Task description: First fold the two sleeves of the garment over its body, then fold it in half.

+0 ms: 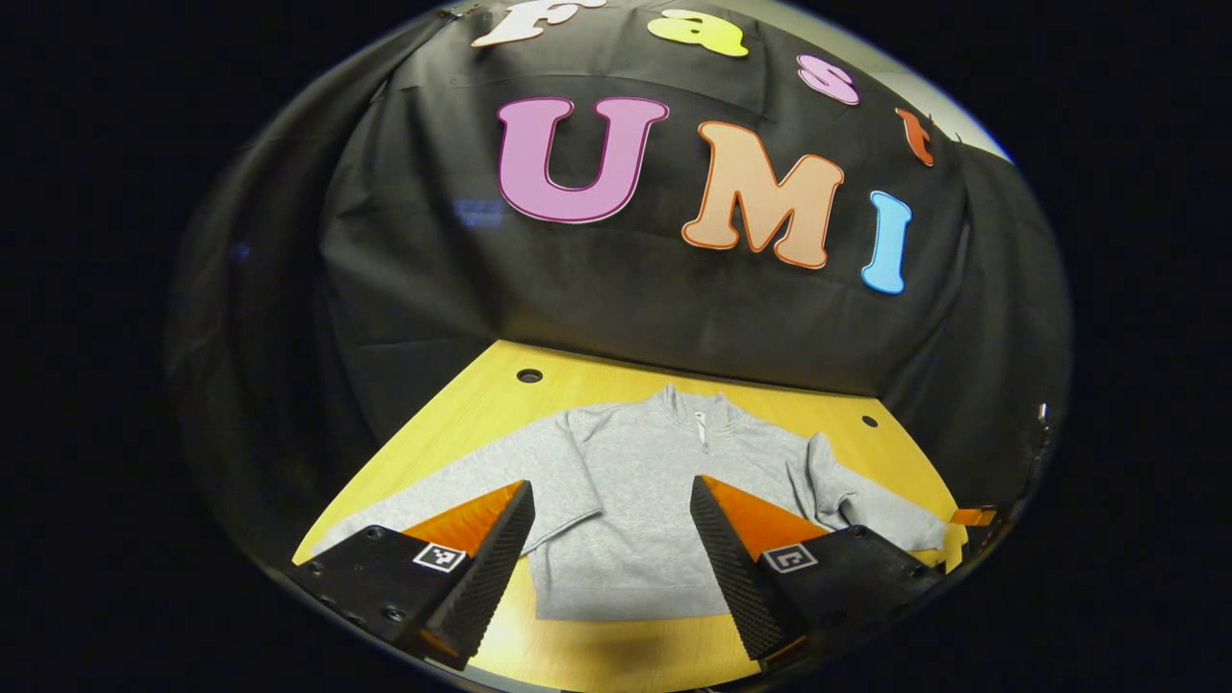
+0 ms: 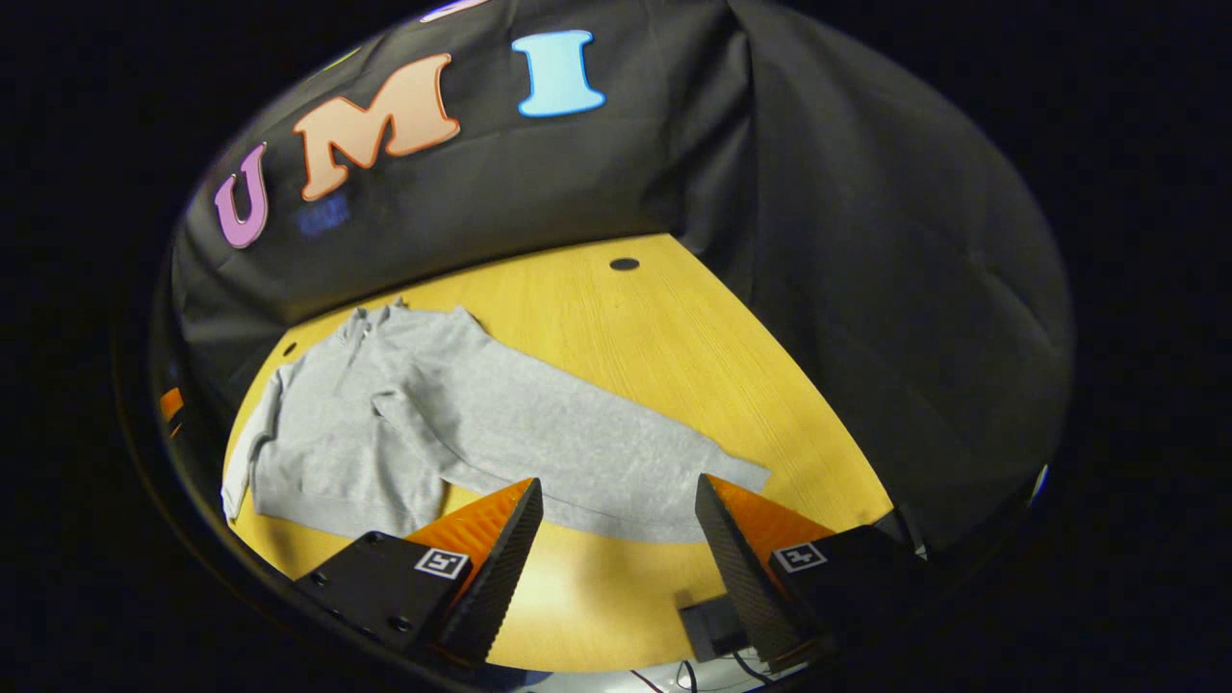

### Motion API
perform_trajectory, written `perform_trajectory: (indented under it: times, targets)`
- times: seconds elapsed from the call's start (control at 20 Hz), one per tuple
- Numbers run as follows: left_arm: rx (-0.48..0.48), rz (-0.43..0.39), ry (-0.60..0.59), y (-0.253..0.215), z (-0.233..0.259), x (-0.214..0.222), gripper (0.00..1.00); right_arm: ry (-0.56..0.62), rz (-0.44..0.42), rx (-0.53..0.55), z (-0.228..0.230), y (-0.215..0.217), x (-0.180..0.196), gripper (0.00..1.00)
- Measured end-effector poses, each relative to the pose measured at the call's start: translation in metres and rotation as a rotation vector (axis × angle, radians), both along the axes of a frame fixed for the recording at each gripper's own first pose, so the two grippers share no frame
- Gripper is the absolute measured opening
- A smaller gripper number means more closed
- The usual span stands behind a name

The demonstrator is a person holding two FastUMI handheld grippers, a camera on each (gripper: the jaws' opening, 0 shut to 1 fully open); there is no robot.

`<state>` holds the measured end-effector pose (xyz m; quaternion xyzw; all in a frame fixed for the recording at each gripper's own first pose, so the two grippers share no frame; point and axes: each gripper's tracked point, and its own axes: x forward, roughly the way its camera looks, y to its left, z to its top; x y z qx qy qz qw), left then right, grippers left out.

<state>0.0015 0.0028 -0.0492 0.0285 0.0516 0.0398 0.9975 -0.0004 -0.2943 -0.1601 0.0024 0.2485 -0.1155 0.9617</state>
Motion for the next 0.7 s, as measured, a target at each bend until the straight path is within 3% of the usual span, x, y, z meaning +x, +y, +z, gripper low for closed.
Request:
perform_trajectory:
  times: [0.05, 0.1, 0.45, 0.65, 0.7]
  targets:
    - [-0.005, 0.002, -0.002, 0.000, -0.003, 0.000, 0.95, 0.019, 0.001, -0.001, -0.009, -0.007, 0.003, 0.99]
    - [-0.008, 0.005, 0.002, 0.000, -0.007, 0.001, 0.95, 0.036, 0.001, -0.010, -0.016, -0.015, 0.006, 0.95]
    - [-0.015, 0.036, 0.042, -0.001, -0.028, 0.004, 0.95, 0.170, -0.036, -0.012, -0.064, -0.061, 0.015, 0.99]
    - [-0.011, 0.052, 0.042, -0.004, -0.029, 0.001, 0.95, 0.205, -0.029, -0.002, -0.075, -0.065, 0.015, 0.96]
    - [-0.009, 0.051, 0.041, -0.005, -0.029, 0.001, 0.95, 0.212, -0.018, 0.002, -0.077, -0.063, 0.015, 0.99]
